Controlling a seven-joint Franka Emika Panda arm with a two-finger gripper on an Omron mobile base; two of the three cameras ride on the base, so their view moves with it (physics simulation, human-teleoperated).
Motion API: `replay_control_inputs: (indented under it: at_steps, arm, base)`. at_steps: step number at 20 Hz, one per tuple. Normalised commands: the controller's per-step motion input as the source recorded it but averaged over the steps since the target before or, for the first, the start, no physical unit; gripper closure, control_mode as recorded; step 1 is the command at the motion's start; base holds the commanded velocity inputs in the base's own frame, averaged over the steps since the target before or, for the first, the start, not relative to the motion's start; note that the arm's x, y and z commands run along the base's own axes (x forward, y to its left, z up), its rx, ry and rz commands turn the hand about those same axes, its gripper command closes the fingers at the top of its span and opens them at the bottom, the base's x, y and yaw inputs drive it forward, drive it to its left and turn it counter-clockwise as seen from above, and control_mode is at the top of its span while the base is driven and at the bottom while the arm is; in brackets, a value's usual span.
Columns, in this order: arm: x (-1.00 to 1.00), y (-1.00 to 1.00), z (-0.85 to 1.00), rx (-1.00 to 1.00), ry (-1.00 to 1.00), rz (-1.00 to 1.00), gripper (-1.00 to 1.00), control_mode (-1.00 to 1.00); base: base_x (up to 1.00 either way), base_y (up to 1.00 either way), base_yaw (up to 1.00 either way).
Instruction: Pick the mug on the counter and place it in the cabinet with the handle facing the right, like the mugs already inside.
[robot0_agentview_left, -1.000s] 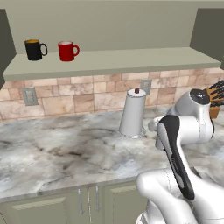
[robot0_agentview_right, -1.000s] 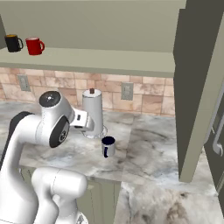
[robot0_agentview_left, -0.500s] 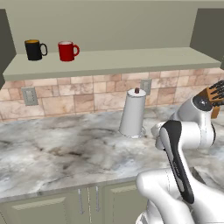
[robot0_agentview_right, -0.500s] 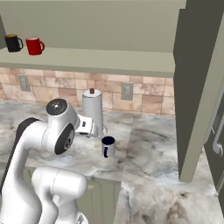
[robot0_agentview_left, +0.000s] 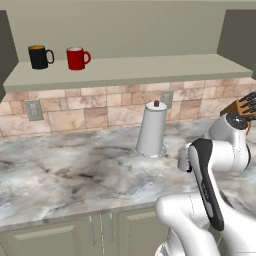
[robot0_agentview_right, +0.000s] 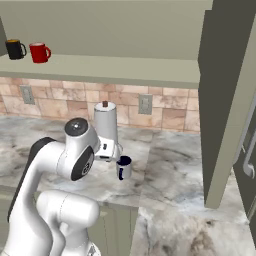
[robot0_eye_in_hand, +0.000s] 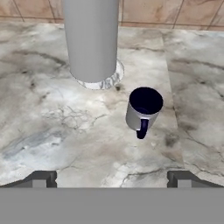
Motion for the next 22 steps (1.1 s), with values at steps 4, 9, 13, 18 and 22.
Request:
replay_control_inputs:
  at_steps: [4, 9, 13, 18, 22]
  arm:
    - [0.00, -0.14, -0.25, 0.00, 0.00, 0.00, -1.00, -1.00]
    - [0.00, -0.10, -0.30, 0.00, 0.00, 0.00, -1.00, -1.00]
    - [0.00, -0.06, -0.37, 0.00, 0.00, 0.00, -1.00, -1.00]
    - [0.00, -0.07, -0.39, 0.00, -0.01, 0.00, -1.00, -1.00]
    - [0.00, -0.08, -0.39, -0.01, -0.04, 0.00, -1.00, -1.00]
  base:
    - [0.00, 0.00, 0.00]
    - [0.00, 0.00, 0.00]
    - [0.00, 0.00, 0.00]
    - [0.00, 0.00, 0.00]
    - [0.00, 0.00, 0.00]
